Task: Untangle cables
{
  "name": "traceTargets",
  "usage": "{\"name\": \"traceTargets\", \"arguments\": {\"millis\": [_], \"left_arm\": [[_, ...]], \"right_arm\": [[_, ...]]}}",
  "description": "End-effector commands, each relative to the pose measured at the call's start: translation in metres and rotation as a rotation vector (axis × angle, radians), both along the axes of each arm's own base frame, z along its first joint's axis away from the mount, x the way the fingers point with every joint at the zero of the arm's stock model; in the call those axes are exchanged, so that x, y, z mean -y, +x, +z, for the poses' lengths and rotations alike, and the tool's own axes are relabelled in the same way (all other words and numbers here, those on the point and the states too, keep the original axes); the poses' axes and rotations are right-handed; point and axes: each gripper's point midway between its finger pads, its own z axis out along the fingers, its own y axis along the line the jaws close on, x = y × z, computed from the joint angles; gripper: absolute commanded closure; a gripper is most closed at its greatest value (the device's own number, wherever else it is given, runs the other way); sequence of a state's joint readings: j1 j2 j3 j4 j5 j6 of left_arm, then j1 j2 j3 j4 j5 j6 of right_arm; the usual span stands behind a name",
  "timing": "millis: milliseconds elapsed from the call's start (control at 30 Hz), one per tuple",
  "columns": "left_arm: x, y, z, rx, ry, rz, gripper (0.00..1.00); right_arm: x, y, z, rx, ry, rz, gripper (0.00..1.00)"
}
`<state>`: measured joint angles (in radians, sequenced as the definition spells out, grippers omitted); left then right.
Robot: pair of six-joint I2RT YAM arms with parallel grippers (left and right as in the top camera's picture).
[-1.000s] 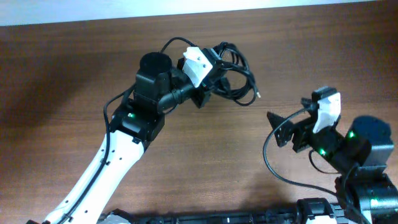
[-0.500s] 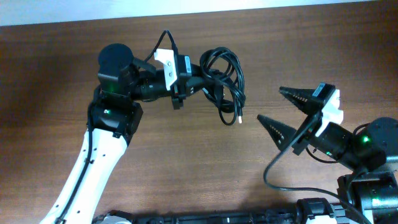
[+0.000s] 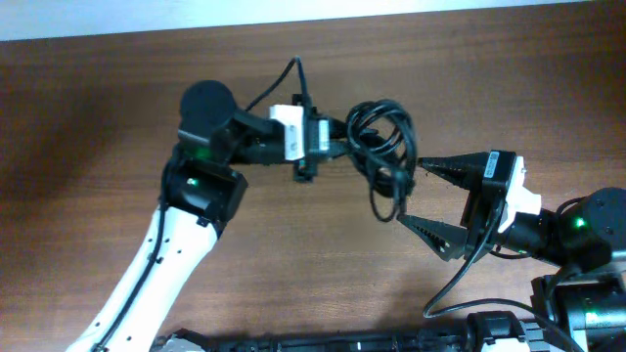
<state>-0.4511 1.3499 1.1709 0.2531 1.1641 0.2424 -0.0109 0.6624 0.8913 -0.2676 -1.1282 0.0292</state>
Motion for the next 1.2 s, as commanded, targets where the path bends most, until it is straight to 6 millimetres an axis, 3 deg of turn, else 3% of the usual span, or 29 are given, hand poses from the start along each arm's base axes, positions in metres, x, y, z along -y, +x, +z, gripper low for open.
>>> {"name": "traceTargets", "arguments": {"millis": [0, 33, 67, 233, 367, 500, 533, 600, 633, 667, 767, 833, 1000, 1100, 1167], "left_arm": [[0.005, 0.031, 0.022, -0.027, -0.054, 0.246, 1.0], [0.003, 0.038, 0.024, -0.041, -0.063, 0.289, 1.0], [0.002, 0.04, 0.025, -0.037, -0.068, 0.304, 1.0], [-0.017, 0.085, 0.03, -0.143, -0.132, 0.59, 1.0], [0.002, 0.078, 0.032, -0.156, -0.154, 0.635, 1.0], [0.028, 0.058, 0.035, -0.167, -0.174, 0.65, 1.0], [0.034, 0.051, 0.038, -0.164, -0.179, 0.626, 1.0], [0.04, 0.044, 0.039, -0.163, -0.182, 0.606, 1.0], [0.039, 0.044, 0.039, -0.147, -0.179, 0.612, 1.0], [0.039, 0.044, 0.039, -0.126, -0.174, 0.613, 1.0], [0.035, 0.045, 0.042, -0.124, -0.177, 0.622, 1.0], [0.018, 0.05, 0.047, -0.121, -0.179, 0.658, 1.0], [-0.017, 0.079, 0.037, -0.142, -0.14, 0.769, 1.0], [-0.027, 0.085, 0.038, -0.14, -0.142, 0.795, 1.0], [-0.026, 0.085, 0.038, -0.141, -0.14, 0.788, 1.0]], "right_arm": [[0.006, 0.01, 0.006, 0.016, -0.001, -0.077, 0.26], [0.01, 0.017, 0.005, 0.01, -0.003, -0.125, 0.4], [0.013, 0.021, 0.004, 0.005, -0.004, -0.158, 0.42], [0.038, 0.049, -0.002, -0.14, 0.073, -0.376, 0.39], [0.041, 0.058, -0.006, -0.265, 0.155, -0.404, 0.33], [0.038, 0.06, -0.009, -0.29, 0.158, -0.386, 0.35], [0.039, 0.061, -0.008, -0.285, 0.159, -0.389, 0.41], [0.042, 0.065, -0.009, -0.287, 0.16, -0.416, 0.78], [0.044, 0.066, -0.009, -0.284, 0.161, -0.431, 0.92], [0.045, 0.067, -0.009, -0.284, 0.161, -0.439, 0.96], [0.064, 0.08, -0.016, -0.299, 0.162, -0.574, 0.96], [0.078, 0.087, -0.019, -0.299, 0.163, -0.667, 0.96], [0.083, 0.089, -0.025, -0.318, 0.156, -0.706, 0.96], [0.088, 0.09, -0.03, -0.332, 0.151, -0.738, 0.96], [0.086, 0.09, -0.029, -0.333, 0.151, -0.726, 0.58]]}}
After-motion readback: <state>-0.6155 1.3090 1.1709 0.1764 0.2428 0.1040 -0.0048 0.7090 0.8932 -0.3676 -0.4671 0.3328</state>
